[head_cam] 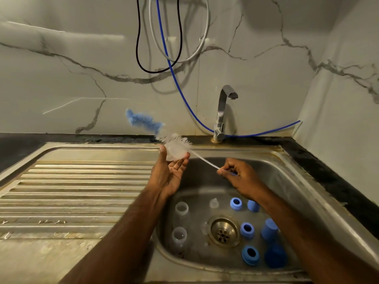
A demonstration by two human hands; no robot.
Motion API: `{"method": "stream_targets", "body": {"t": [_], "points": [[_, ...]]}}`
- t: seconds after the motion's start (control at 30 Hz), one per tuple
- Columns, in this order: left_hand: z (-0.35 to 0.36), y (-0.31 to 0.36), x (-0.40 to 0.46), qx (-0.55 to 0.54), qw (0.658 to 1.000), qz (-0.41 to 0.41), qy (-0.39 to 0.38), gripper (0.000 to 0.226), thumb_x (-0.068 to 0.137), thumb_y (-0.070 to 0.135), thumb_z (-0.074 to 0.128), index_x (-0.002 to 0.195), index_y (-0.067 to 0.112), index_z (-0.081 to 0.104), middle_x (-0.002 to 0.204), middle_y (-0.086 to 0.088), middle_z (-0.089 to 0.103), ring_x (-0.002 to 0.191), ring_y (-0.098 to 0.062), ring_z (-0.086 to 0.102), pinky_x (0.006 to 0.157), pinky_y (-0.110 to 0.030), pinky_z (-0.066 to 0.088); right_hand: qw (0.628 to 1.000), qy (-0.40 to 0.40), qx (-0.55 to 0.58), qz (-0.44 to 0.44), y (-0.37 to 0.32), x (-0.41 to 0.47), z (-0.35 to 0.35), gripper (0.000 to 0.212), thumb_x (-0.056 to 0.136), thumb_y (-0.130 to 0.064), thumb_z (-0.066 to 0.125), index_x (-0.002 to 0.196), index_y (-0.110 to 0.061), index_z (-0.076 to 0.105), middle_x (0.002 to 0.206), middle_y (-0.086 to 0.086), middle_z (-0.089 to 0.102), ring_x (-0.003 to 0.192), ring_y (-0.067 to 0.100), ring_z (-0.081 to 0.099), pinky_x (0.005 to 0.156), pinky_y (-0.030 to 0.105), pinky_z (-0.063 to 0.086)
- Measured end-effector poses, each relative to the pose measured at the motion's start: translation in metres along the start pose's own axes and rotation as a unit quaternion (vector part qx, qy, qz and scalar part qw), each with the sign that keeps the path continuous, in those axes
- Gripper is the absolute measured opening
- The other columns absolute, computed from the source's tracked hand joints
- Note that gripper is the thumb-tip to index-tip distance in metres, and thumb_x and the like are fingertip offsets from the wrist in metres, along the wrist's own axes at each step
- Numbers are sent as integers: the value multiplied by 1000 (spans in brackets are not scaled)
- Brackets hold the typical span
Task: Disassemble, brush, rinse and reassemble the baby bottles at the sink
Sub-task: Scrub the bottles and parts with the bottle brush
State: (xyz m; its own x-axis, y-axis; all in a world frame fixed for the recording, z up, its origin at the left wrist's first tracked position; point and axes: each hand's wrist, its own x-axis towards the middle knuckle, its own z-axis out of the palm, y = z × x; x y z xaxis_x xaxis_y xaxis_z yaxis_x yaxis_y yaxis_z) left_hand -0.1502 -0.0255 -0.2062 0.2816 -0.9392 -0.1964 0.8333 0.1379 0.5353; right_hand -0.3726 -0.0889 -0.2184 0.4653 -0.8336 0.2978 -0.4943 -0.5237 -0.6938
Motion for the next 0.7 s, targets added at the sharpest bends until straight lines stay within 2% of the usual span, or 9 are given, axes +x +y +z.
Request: {"method": "stream_targets", "body": {"t": [0.1, 0.23, 0.37, 0.5, 0.6, 0.7], "points": [[-1, 0, 0, -19, 1000, -1, 7, 55, 101, 38, 54, 142, 2, 47, 124, -26, 62, 94, -30, 71, 69, -34, 64, 1000, -21, -15, -1, 0, 0, 1, 14, 92, -41, 65, 82, -33, 59, 84, -20, 66, 80, 2, 61, 80, 43, 56], [-4, 7, 5, 6, 1000, 6, -4, 64, 97, 50, 55, 139, 3, 49, 121, -24, 66, 86, -25, 75, 69, -30, 63, 999, 30, 32, 28, 6, 4, -7, 13, 93, -33, 67, 83, -28, 62, 85, -4, 69, 85, 16, 66, 84, 49, 57], [0, -5, 3, 37, 999, 1, 2, 65, 97, 52, 54, 143, 6, 48, 125, -24, 65, 97, -26, 72, 77, -31, 62, 1000, -6, 12, 2, 1, 3, -1, 14, 93, -30, 67, 81, -28, 60, 86, -4, 68, 85, 13, 64, 83, 44, 56], [-4, 8, 5, -1, 1000, 5, 4, 66, 96, 51, 57, 140, 4, 48, 123, -25, 66, 85, -25, 76, 69, -30, 63, 999, 32, 33, 24, 11, 6, -13, 14, 93, -26, 68, 81, -27, 61, 86, 3, 69, 83, 21, 65, 82, 48, 57], [-1, 0, 2, 29, 1000, 1, 3, 65, 97, 52, 54, 141, 4, 48, 117, -23, 67, 83, -23, 74, 68, -28, 62, 1000, 9, 25, 7, 6, 4, -4, 15, 93, -28, 68, 80, -27, 61, 85, 0, 69, 83, 19, 65, 80, 44, 56], [-1, 1, 2, 13, 1000, 1, 8, 64, 97, 51, 55, 141, 4, 48, 118, -24, 67, 83, -24, 76, 66, -29, 62, 1000, -7, 22, 5, 9, 5, -6, 19, 92, -29, 69, 77, -29, 59, 82, 2, 67, 80, 22, 63, 78, 45, 55]]}}
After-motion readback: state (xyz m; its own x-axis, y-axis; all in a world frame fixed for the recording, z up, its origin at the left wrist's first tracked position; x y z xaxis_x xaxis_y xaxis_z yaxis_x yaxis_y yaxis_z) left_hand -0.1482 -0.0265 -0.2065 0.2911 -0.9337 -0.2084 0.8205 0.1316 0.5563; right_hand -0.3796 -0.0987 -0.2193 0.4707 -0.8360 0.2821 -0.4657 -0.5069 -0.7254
